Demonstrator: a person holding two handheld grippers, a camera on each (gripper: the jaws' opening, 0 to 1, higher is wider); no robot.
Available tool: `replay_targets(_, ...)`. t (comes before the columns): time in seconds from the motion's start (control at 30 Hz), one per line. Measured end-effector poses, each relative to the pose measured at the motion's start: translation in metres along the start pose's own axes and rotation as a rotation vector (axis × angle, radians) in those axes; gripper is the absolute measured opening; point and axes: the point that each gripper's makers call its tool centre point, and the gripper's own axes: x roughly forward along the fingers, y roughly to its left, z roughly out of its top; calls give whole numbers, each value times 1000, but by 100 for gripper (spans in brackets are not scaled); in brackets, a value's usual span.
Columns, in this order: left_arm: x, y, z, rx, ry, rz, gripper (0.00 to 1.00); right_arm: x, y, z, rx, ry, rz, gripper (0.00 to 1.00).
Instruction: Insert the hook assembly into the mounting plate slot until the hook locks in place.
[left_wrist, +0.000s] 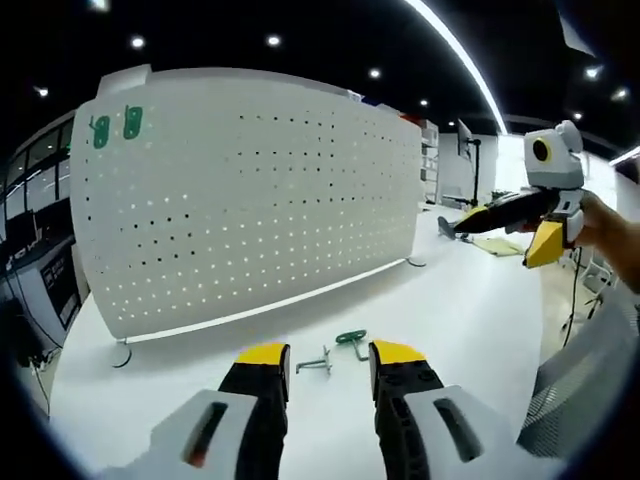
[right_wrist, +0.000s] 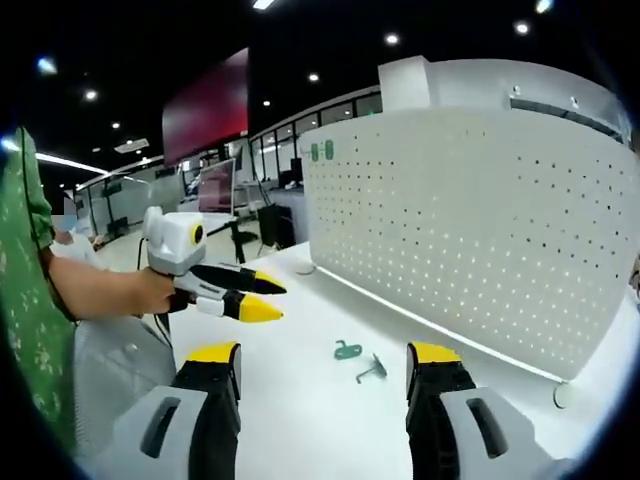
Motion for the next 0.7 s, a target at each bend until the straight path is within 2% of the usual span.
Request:
replay_targets(0.33,5,-10,-9,4,33,-51,31,20,-23,-27,5,79,5,66)
replay_targets(0.7,8,-13,-16,-13,55,-76,30,55,-48,-56,27,160,17,58)
